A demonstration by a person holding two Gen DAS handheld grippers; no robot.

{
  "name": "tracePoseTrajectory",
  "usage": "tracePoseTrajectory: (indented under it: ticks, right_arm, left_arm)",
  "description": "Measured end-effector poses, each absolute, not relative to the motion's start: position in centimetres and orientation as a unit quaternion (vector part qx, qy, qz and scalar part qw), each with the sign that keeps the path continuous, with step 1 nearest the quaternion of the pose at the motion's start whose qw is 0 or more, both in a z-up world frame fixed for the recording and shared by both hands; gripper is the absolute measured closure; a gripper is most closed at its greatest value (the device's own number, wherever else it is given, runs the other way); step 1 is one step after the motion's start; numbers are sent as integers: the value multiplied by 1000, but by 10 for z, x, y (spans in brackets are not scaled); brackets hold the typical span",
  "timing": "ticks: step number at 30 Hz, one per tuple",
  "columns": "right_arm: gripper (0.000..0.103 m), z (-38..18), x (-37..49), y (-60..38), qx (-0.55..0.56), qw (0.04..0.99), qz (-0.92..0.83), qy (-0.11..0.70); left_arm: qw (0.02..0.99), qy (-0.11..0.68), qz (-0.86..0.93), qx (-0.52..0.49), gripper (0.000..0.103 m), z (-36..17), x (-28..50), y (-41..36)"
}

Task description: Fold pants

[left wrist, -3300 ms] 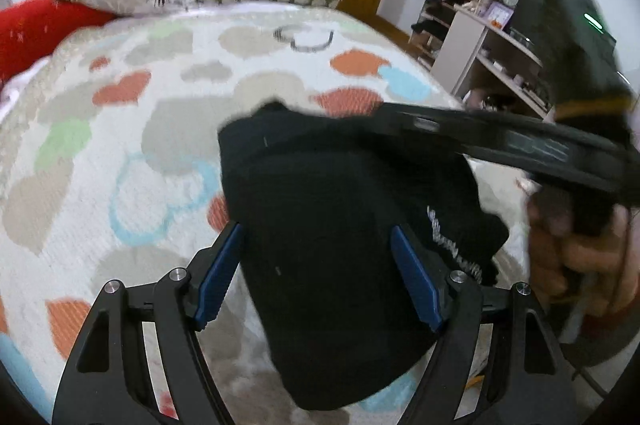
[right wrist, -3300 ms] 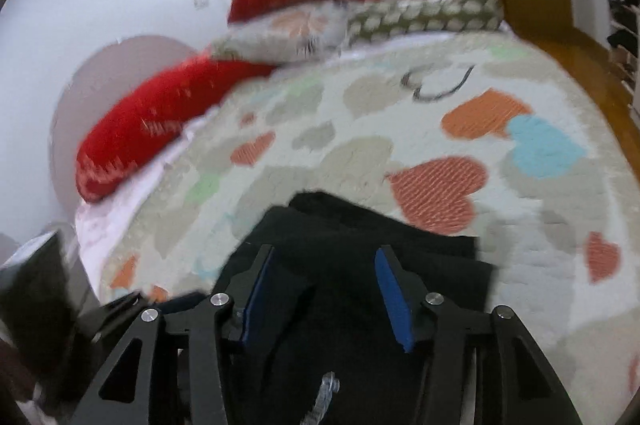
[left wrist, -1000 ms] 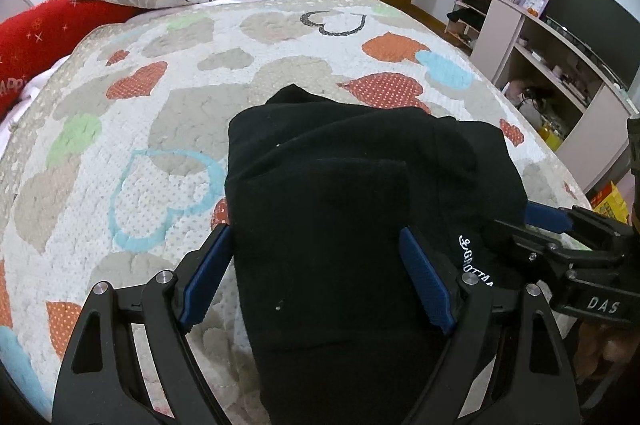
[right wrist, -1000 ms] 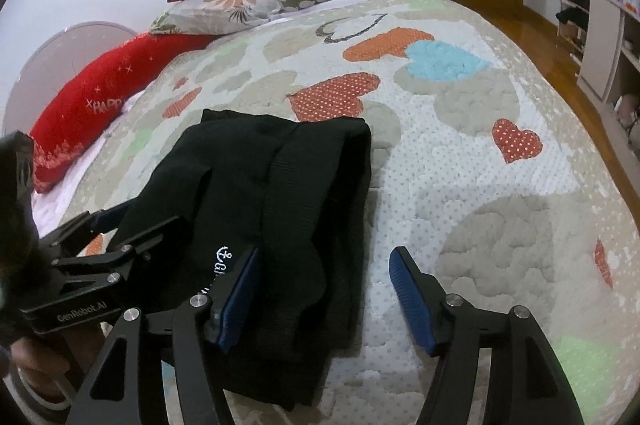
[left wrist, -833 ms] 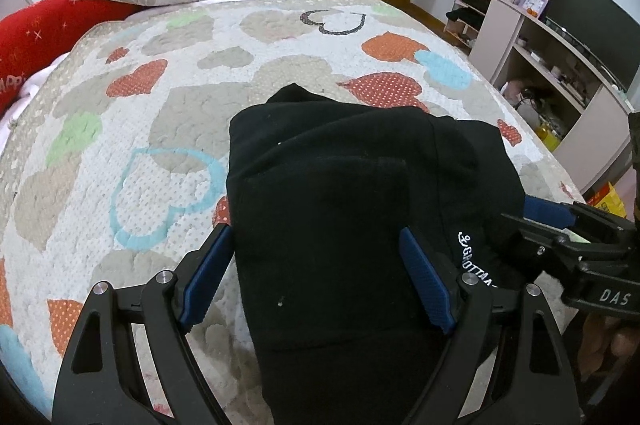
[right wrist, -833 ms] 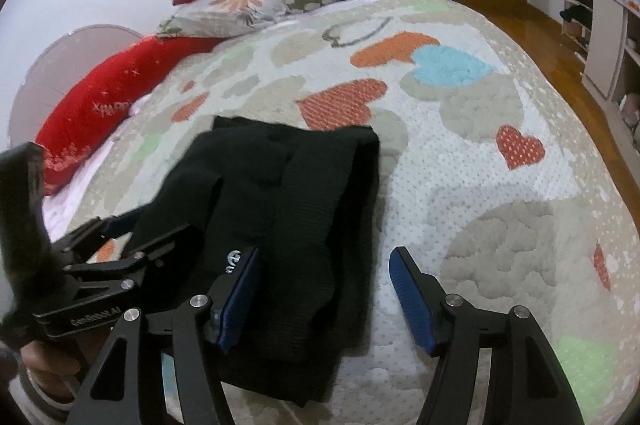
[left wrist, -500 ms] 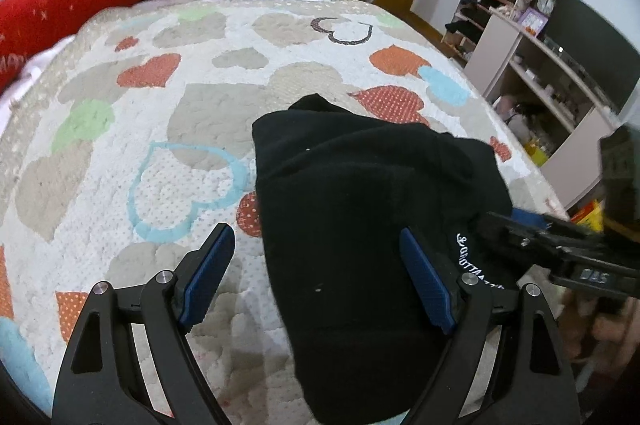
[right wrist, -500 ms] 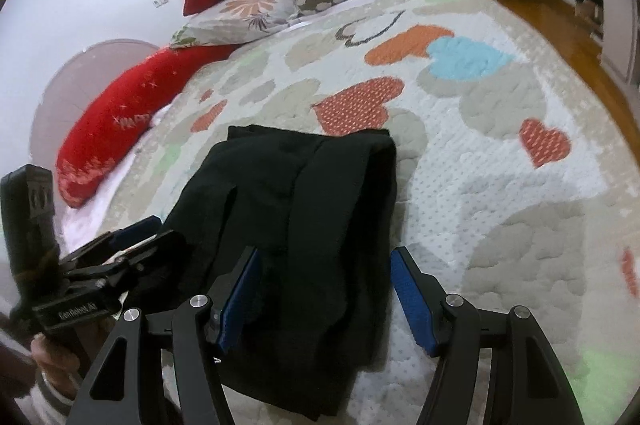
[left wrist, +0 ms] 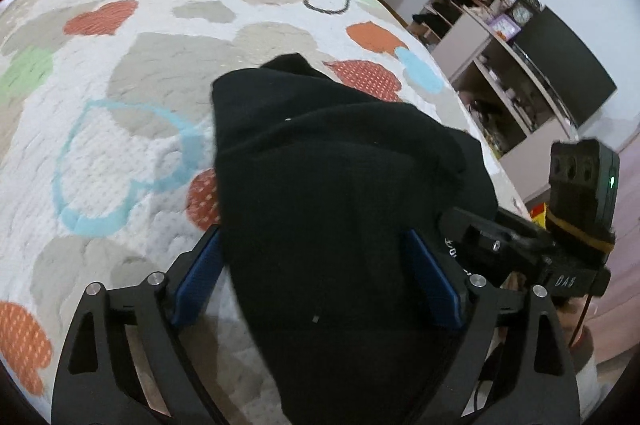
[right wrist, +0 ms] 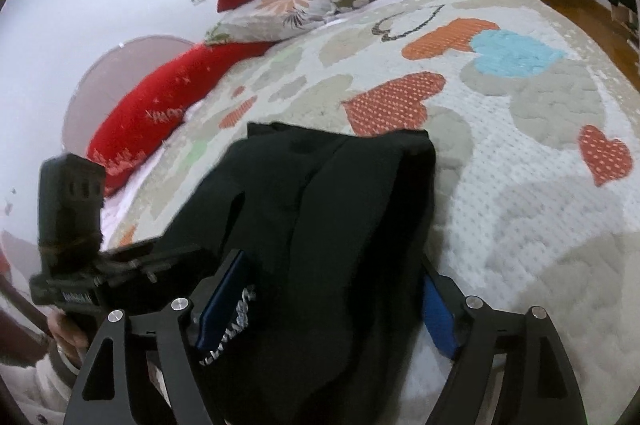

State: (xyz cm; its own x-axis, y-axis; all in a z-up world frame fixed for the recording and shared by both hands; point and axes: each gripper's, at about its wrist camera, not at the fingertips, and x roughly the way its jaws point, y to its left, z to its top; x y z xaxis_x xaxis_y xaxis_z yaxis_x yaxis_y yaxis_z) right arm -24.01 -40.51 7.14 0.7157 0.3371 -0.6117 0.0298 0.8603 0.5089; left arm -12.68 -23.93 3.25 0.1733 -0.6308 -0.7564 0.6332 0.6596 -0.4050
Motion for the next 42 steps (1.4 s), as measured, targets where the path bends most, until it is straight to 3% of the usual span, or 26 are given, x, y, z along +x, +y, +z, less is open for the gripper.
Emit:
tracePoseTrajectory:
  ticks: [2, 4, 8, 10, 13, 19, 26, 32, 38, 42]
  right_arm:
    - [27, 71, -236, -405, 256, 892, 99, 360]
    - [41, 72, -232, -403, 255, 891, 106, 360]
    - [63, 76, -234, -407, 287, 884, 119, 349]
    - [65, 84, -236, -407, 304, 881, 131, 337]
    - [68, 103, -234, -393, 293, 886, 146, 328]
    - [68, 135, -210, -349, 285, 884, 193, 316]
    - [68, 132, -155, -305, 316, 866, 215, 323]
    - [63, 109, -124, -296, 242, 878, 94, 402]
    - [61, 160, -131, -278, 193, 904, 143, 354]
    - [61, 158, -103, -247, 150, 902, 166, 371]
  left_arm:
    - [760, 493, -424, 9, 13, 32, -126, -243]
    - [758, 491, -429, 11, 16, 32, -124, -244]
    - [760, 478, -440, 0, 40, 38, -124, -235]
    - [758, 476, -445, -8, 53, 44, -124, -229]
    - [764, 461, -452, -3, 64, 60, -127, -219]
    - [796, 428, -429, -4, 64, 96, -114, -176]
    - [827, 428, -364, 9, 64, 105, -69, -120]
    - [829, 496, -257, -11, 44, 53, -31, -92]
    - [868, 440, -227, -25, 43, 83, -67, -80]
    - [877, 431, -213, 6, 43, 81, -78, -93]
